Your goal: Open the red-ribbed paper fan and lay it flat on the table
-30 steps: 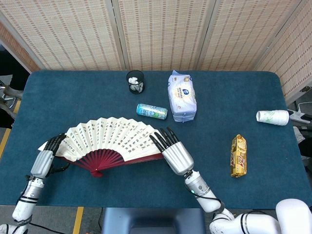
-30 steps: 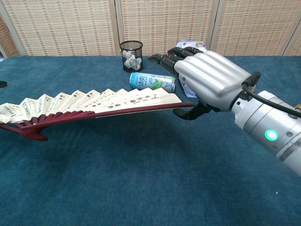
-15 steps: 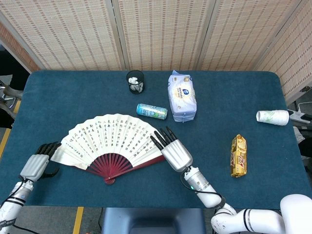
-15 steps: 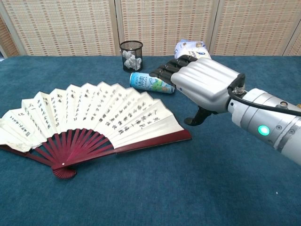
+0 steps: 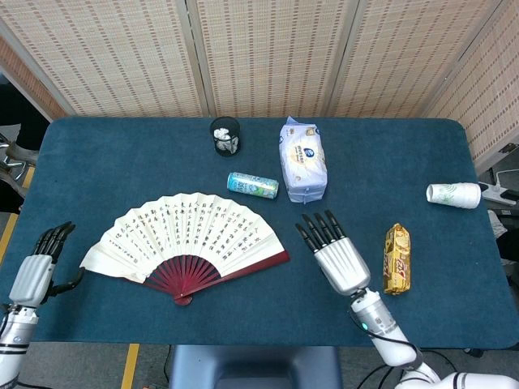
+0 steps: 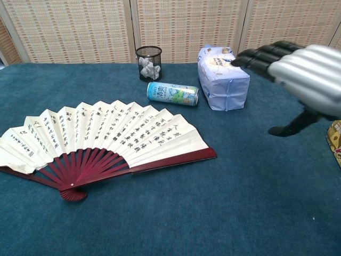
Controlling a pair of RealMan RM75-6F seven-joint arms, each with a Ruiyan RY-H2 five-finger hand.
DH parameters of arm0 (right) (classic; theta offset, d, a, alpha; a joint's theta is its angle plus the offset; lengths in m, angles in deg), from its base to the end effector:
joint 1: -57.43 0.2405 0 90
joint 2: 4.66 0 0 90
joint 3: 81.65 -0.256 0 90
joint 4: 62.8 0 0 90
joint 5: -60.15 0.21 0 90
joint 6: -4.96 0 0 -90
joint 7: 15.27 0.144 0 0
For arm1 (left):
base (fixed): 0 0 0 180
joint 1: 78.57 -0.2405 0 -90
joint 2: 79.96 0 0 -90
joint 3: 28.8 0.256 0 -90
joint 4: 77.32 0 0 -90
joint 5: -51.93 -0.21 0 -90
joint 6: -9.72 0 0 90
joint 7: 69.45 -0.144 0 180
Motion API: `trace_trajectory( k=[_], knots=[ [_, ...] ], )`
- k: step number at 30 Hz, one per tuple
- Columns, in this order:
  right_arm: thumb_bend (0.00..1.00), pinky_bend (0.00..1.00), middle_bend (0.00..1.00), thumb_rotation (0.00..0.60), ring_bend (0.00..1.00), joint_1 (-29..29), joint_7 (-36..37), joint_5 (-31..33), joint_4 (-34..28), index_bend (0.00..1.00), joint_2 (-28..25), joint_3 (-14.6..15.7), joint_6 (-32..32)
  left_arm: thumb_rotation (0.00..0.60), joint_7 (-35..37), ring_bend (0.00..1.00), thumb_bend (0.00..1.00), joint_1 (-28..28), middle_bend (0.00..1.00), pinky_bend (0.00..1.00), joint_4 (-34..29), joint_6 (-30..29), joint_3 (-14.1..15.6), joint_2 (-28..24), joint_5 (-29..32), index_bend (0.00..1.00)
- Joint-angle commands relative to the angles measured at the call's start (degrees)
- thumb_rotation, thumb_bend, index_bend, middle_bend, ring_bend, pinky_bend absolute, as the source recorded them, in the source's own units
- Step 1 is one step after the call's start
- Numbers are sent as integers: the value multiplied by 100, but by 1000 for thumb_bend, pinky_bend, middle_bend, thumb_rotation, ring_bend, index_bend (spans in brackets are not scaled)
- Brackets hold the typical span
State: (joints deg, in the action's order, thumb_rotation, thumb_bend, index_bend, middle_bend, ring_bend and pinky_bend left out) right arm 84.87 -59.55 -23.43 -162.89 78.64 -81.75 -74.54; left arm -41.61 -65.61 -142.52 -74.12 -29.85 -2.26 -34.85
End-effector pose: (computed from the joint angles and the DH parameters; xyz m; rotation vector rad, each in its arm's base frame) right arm -0.1622 -0.2432 0.0338 1.7942 -0.4389 0.8861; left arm -0.3491 0.2308 0.1227 -1.3887 -1.0456 -1.1646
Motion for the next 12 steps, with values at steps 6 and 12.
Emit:
trace_trajectory(
  k=[6,12],
  knots=[
    [58,0,0,600,0,-1927,2019,151,374,0,-1353,825,-1688,600,-1746,0,410,-585,0,2,-918,-1016,90,-534,-418,0],
    [61,0,0,600,0,-2148,2918,489,747,0,-1634,614,-1486,600,-2617,0,414,-574,0,9,-1414,-371,325,-755,-283,0]
  ],
)
